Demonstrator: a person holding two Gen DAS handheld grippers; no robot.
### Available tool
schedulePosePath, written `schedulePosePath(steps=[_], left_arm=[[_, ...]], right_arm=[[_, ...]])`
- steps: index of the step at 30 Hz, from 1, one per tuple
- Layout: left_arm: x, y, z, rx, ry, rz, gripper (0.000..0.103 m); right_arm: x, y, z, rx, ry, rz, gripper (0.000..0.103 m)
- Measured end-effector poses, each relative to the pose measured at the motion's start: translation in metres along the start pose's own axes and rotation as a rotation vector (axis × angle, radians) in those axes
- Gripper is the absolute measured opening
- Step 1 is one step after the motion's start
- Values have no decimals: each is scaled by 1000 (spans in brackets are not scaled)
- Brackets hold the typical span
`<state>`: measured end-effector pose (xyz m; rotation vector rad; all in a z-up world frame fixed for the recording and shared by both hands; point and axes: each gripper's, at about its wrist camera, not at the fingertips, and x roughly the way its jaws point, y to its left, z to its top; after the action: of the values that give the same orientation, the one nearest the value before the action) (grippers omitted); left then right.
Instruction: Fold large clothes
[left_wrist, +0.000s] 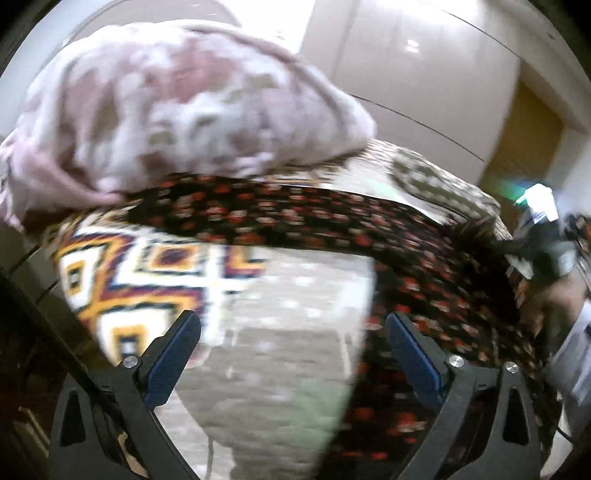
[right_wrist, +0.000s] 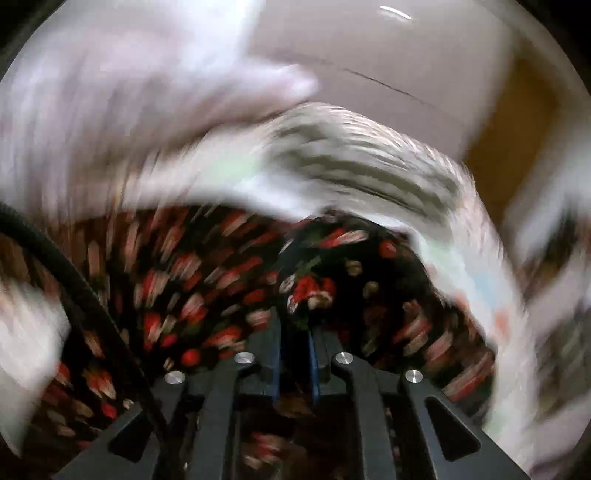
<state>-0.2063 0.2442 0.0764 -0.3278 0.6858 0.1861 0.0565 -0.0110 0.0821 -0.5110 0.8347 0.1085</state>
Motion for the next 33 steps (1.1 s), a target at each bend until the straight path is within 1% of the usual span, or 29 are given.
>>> schedulePosePath(steps=[1, 2, 3, 4, 5, 7, 8, 9, 10, 12, 13, 15, 17, 18, 19, 20, 21, 23, 24, 25, 26, 27, 28, 29, 31, 32, 33], left_arm=[[-1, 13, 1, -17, -3, 12, 100], [-3, 22, 0, -23, -9, 21, 100], [-4, 29, 0, -24, -18, 32, 100], [-6, 34, 0, -22, -25, 41, 100], [-7, 38, -1, -20, -32, 49, 100], [-10, 45, -2, -14, -43, 59, 100], [-11, 46, -2, -13, -45, 59, 100], [-11, 48, -2, -15, -47, 57, 100], [-11, 49, -2, -18, -46, 56, 100], [-11, 51, -3, -25, -42, 49, 100], [-10, 51, -3, -26, -41, 46, 100], [-10, 53, -4, -26, -44, 47, 100], [-9, 55, -4, -25, -45, 55, 100], [-8, 57, -4, -28, -44, 56, 100], [-6, 59, -4, -32, -43, 59, 100], [-4, 60, -5, -37, -39, 66, 100], [-1, 64, -5, -48, -27, 77, 100], [3, 70, -5, -68, -10, 91, 100], [3, 73, -5, -75, -8, 99, 100], [4, 76, -5, -77, -8, 109, 100], [4, 79, -5, -78, -11, 121, 100], [3, 84, -4, -76, -15, 142, 100], [4, 86, -4, -77, -17, 153, 100], [4, 90, -3, -79, -18, 168, 100], [8, 98, -2, -92, -12, 194, 100], [9, 100, -2, -99, -10, 200, 100], [10, 103, -2, -108, -8, 205, 100]], right_arm=[[8, 43, -1, -147, 3, -91, 13], [14, 91, -4, -330, -23, -203, 21], [18, 117, -10, -434, -49, -259, 41], [19, 144, -17, -540, -81, -305, 51], [18, 164, -23, -625, -116, -342, 66], [17, 191, -29, -741, -173, -420, 68], [14, 198, -32, -775, -195, -443, 68], [11, 198, -31, -773, -200, -434, 68], [8, 194, -30, -753, -195, -414, 68], [-4, 182, -26, -667, -181, -362, 68], [-15, 160, -20, -563, -170, -298, 68], [-36, 109, -12, -349, -181, -196, 68], [-52, 60, -13, -130, -181, -133, 68], [-53, 41, -18, -50, -173, -116, 62], [-43, 14, -16, 51, -152, -102, 56], [-30, -4, -15, 116, -118, -100, 42], [-19, -15, -15, 157, -87, -98, 33], [16, -39, -15, 275, -1, -56, 32], [38, -45, -14, 331, 60, -17, 31], [54, -48, -14, 378, 116, 25, 29], [62, -48, -16, 414, 149, 69, 25], [69, -44, -14, 448, 163, 146, 25], [69, -40, -11, 465, 157, 197, 25], [66, -24, -3, 463, 130, 257, 25], [56, 8, 10, 408, 92, 345, 25], [49, 33, 17, 351, 78, 382, 25], [41, 55, 21, 298, 62, 424, 30]])
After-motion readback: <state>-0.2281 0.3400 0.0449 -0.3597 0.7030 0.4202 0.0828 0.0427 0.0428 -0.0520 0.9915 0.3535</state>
